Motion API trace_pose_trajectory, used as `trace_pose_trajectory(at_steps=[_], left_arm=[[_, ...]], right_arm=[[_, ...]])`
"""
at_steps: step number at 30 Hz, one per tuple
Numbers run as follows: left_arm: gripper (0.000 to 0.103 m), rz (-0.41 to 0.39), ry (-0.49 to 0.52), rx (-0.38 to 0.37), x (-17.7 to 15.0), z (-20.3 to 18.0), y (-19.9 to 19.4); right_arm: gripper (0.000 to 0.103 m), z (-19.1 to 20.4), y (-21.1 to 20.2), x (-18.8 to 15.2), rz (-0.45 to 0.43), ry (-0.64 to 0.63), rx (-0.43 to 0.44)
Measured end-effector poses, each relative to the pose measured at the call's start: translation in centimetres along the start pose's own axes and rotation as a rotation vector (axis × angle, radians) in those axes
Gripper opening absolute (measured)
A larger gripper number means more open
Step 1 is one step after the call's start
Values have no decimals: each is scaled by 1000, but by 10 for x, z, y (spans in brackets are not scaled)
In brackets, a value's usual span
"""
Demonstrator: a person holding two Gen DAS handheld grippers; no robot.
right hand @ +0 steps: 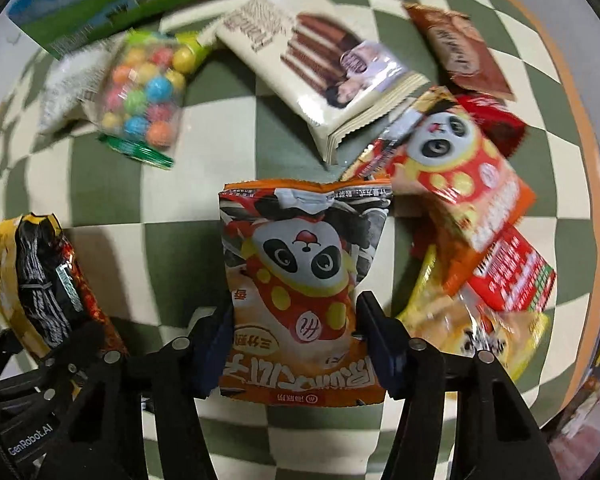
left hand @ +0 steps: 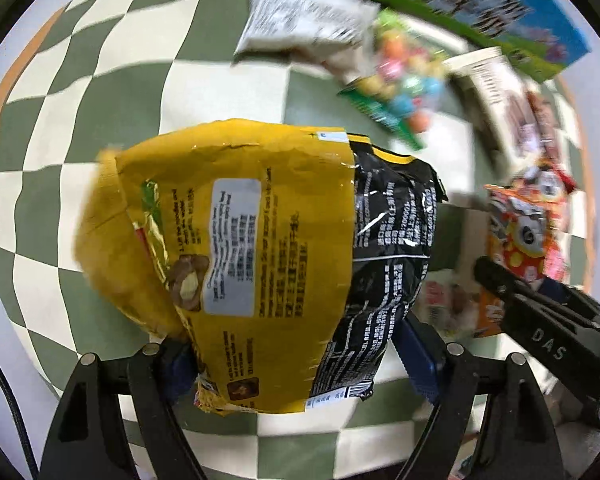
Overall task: Organize snacks
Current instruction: 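Carry both packets into the cardboard box and open both tools to release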
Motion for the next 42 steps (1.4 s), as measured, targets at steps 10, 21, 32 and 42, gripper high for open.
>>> trace_pose_trajectory(at_steps=[10,21,32,42], left_arm=[[83,-100,15,-122,22,-19,-93],[83,-257,22,-145,154,-67,-191],[83,-120,-9,-100,333,-82,-137],[83,47,-12,-77,395,-80,-52]], right_arm=[[62,-44,-108,-15,-135,9,152],[62,4,-234,92,-314,-53,268],[62,31,-213,284,-307,-116,224],[62,25,-118,362,-168,-119,197]])
Point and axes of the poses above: each gripper's, at about its wrist camera, not at the fingertips, and y roughly the way its jaws point, z to its left, x to its top, the point moved 10 cm from there along y, roughly the way its jaws point, and after that the axes turned 5 degrees about z, right-handed, at the moved point
